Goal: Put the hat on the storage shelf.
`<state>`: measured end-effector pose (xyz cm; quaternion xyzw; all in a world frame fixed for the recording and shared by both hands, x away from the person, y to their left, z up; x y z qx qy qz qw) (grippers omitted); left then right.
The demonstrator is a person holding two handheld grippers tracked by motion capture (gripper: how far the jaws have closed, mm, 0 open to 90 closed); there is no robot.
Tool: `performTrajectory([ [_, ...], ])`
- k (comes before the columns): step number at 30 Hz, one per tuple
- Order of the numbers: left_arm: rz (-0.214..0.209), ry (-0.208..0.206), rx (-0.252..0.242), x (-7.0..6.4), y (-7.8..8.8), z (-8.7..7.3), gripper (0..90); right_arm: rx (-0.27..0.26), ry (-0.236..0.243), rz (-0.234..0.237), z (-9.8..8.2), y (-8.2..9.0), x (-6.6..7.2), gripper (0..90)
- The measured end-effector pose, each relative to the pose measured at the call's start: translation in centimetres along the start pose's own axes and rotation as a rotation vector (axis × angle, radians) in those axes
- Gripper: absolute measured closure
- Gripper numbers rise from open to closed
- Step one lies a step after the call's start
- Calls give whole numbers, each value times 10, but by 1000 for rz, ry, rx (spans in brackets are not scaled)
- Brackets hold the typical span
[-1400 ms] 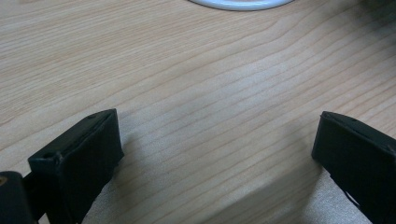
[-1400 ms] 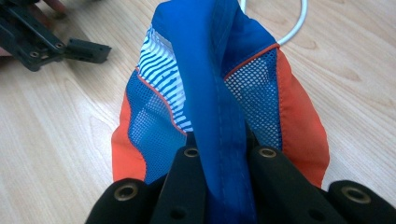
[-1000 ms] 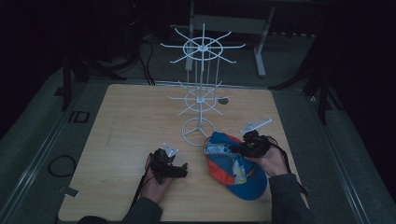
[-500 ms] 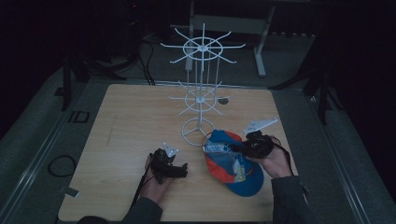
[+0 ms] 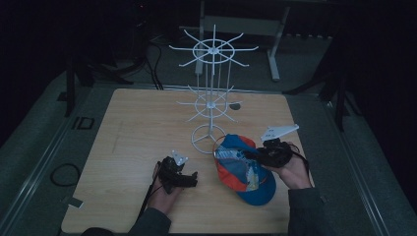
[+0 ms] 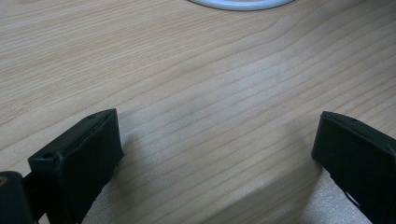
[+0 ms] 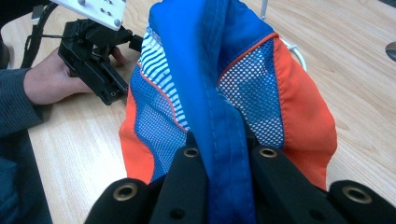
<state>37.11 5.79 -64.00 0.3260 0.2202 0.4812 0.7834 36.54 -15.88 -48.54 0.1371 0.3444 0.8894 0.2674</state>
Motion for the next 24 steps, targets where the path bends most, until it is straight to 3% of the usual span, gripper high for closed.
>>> performTrajectory([
  [24,0,0,-1,0,0,0,19,-125,2,23,11,35,4,883],
])
Point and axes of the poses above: each handheld gripper's, and its own axes: y roughly backward along the jaws, z roughly out of its top, x roughly to its left, the point moved 10 cm from there along -y, roughly forward along the jaws, and after that the axes turned 2 degrees about -z, right-handed, at the moved point
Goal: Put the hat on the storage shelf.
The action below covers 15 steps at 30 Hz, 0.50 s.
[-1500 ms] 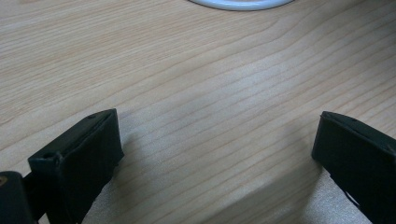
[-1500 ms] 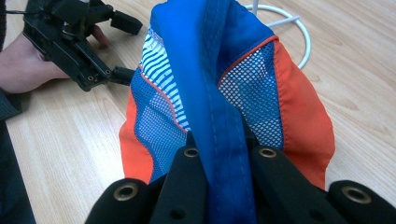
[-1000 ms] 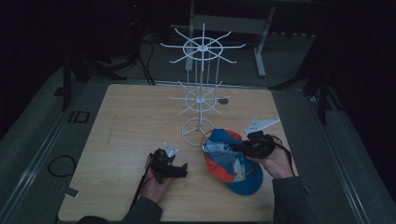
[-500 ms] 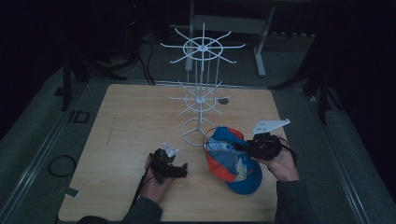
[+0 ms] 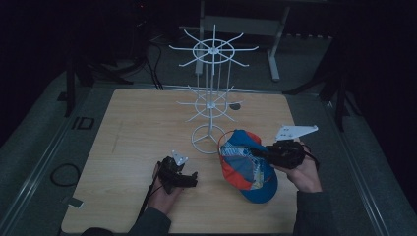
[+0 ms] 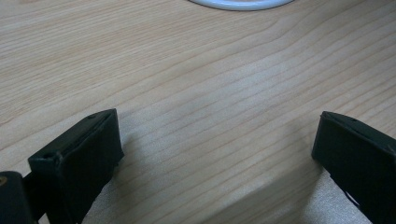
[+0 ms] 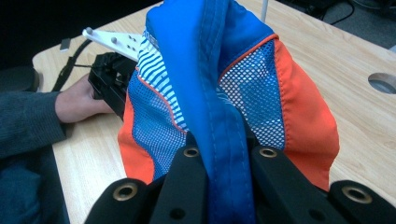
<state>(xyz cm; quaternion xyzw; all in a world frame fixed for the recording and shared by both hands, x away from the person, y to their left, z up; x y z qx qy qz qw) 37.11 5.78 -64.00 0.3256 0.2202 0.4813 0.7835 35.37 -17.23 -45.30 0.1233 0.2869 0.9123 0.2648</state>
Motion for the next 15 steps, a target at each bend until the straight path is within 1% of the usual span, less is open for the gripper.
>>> performTrajectory([
  [6,0,0,0,0,0,0,19,-28,-2,3,5,7,0,883],
  [12,0,0,1,0,0,0,19,-34,1,-7,10,7,0,883],
  [15,0,0,1,0,0,0,19,-56,0,-2,15,10,1,884],
])
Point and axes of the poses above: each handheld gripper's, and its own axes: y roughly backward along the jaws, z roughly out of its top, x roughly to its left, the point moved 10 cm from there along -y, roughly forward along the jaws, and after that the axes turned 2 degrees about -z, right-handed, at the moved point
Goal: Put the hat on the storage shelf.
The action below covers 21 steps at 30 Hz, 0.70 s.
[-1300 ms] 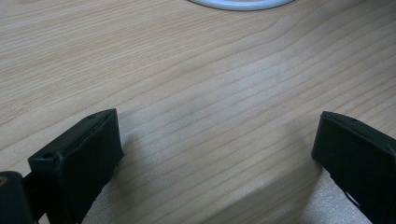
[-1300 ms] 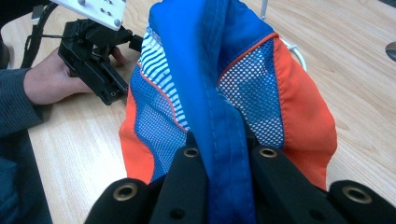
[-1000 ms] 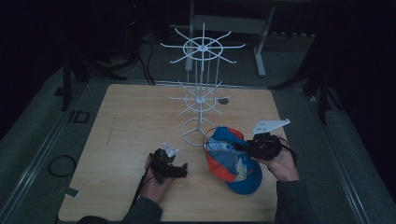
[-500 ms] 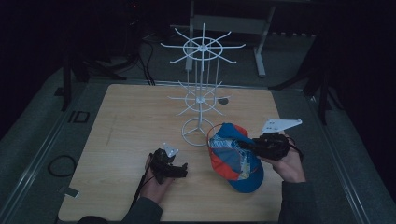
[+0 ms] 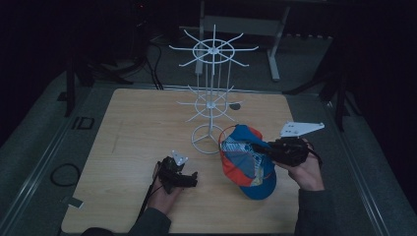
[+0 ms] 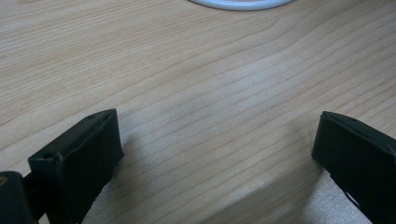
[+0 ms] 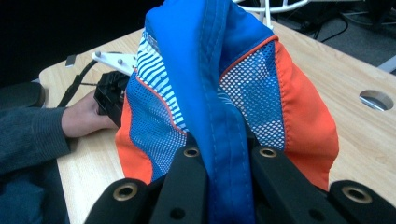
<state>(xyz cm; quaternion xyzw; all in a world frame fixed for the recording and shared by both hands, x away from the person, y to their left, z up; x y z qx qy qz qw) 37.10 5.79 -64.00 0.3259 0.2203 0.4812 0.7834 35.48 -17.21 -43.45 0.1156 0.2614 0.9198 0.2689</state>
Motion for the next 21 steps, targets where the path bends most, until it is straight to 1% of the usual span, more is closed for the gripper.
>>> performTrajectory([
  [9,0,0,0,0,0,0,19,-33,1,-7,12,8,1,884],
  [11,0,0,0,0,0,0,19,-48,0,-4,16,10,0,884],
  [18,0,-1,1,0,0,0,19,-55,22,-3,24,14,2,884],
  [21,0,-1,1,0,0,0,19,-66,20,0,29,16,2,885],
])
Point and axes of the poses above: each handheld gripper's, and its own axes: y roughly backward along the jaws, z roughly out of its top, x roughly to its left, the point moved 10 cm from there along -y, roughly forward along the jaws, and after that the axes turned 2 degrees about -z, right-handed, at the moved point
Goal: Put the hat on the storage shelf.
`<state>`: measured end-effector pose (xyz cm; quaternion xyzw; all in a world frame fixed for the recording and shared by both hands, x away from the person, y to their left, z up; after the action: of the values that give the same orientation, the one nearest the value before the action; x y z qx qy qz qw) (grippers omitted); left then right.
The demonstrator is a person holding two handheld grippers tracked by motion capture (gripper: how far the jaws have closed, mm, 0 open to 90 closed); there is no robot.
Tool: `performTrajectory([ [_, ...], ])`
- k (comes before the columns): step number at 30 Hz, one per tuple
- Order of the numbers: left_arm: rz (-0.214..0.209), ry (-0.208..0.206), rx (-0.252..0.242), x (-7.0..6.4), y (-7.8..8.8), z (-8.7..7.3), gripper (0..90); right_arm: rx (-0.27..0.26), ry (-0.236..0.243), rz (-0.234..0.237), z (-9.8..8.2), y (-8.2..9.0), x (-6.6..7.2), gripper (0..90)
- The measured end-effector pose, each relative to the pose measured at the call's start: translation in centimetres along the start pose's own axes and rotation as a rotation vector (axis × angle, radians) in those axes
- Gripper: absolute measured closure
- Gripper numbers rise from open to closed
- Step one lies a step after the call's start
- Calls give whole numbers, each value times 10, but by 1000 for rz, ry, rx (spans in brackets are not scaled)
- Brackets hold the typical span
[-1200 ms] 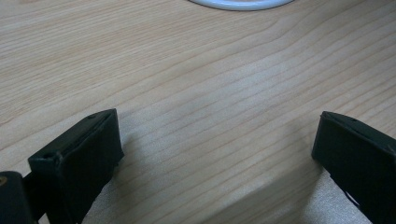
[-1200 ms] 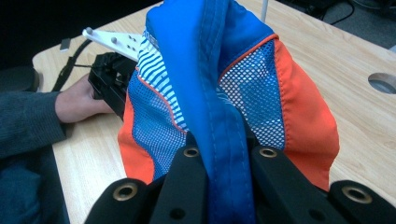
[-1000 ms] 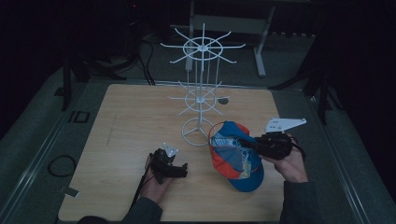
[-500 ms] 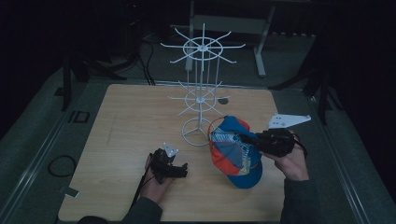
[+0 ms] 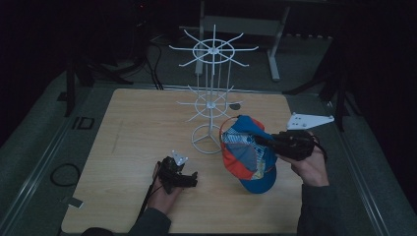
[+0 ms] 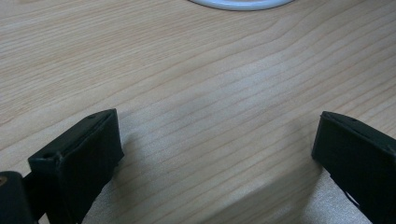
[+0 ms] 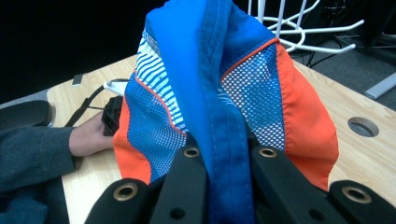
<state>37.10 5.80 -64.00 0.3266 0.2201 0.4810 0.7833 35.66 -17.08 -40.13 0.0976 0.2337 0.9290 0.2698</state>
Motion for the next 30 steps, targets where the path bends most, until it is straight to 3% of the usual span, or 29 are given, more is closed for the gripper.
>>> performTrajectory([
  [10,0,0,0,0,0,0,19,-23,-8,-3,10,4,-5,884],
  [30,0,1,-1,0,0,0,19,-44,-47,-45,18,9,-34,886],
])
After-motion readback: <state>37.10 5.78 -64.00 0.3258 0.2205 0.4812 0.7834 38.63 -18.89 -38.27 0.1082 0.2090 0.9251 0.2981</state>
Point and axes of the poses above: each handheld gripper's, and its own axes: y roughly backward along the jaws, z roughly out of its top, x roughly to its left, the point moved 10 cm from there along -y, roughly forward along the jaws, and after that the axes turned 2 degrees about -z, right-handed, at the moved point
